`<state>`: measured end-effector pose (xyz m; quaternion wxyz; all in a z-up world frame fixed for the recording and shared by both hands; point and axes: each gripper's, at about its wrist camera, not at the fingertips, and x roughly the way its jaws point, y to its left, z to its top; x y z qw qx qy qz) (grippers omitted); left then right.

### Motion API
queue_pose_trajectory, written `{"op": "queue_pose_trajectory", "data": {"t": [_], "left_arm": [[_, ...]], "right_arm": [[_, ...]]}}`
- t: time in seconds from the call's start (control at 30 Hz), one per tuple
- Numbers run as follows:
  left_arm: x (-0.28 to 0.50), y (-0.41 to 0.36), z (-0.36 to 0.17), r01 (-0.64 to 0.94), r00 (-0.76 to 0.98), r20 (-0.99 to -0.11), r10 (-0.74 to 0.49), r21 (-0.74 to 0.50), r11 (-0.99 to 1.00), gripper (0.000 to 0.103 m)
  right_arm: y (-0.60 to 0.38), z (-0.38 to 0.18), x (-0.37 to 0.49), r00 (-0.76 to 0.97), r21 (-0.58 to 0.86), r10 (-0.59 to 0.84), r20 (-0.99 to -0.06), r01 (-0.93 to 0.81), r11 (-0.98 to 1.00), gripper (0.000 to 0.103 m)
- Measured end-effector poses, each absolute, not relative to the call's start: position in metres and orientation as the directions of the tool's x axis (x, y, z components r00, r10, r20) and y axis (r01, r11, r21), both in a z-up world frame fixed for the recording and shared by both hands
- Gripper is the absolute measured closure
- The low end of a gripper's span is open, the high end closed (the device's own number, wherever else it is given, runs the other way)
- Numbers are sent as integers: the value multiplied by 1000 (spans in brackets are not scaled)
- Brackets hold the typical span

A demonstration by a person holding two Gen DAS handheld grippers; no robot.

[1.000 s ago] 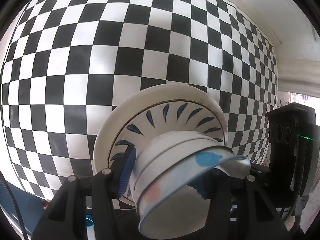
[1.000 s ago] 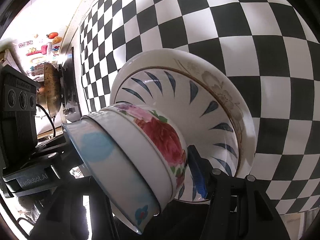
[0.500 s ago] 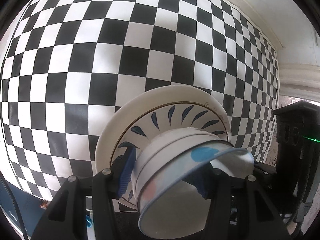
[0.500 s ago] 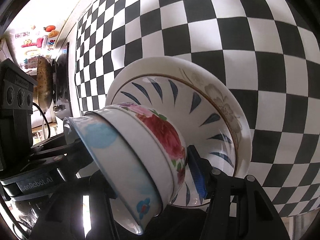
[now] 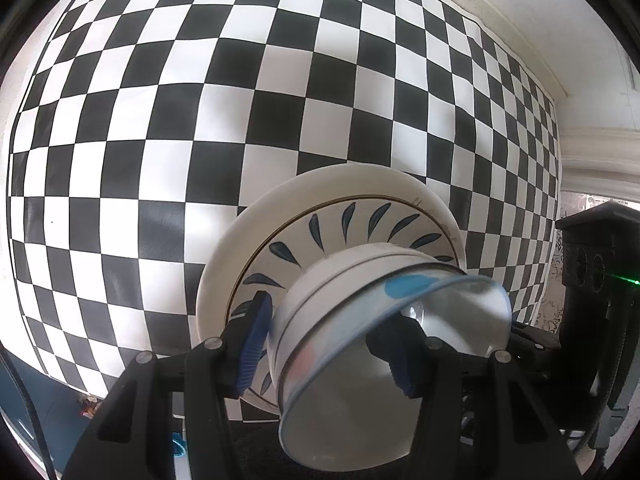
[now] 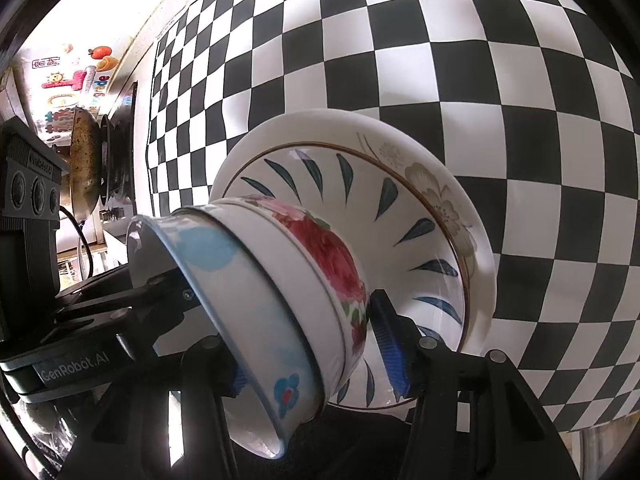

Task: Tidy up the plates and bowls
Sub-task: 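Lower the bowl stack onto the plate stack and open both grippers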

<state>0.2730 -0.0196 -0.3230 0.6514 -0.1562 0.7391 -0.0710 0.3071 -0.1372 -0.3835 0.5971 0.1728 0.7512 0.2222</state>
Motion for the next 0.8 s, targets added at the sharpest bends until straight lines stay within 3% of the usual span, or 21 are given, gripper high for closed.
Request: {"op": "queue_pose_trajectory", "data": {"t": [0.43,0.8], "left_arm": [[262,-19,-305,-100,-59,-958,-282,-275,956,54],[239,-12,-266,-78,49,-978,-204,-207,975,54]], "right_arm": [[-142,-360,291,-166,456,439,-883,-76,887,48],[-152,-297,265,-36,370,369,-929,-148,917,47]]}}
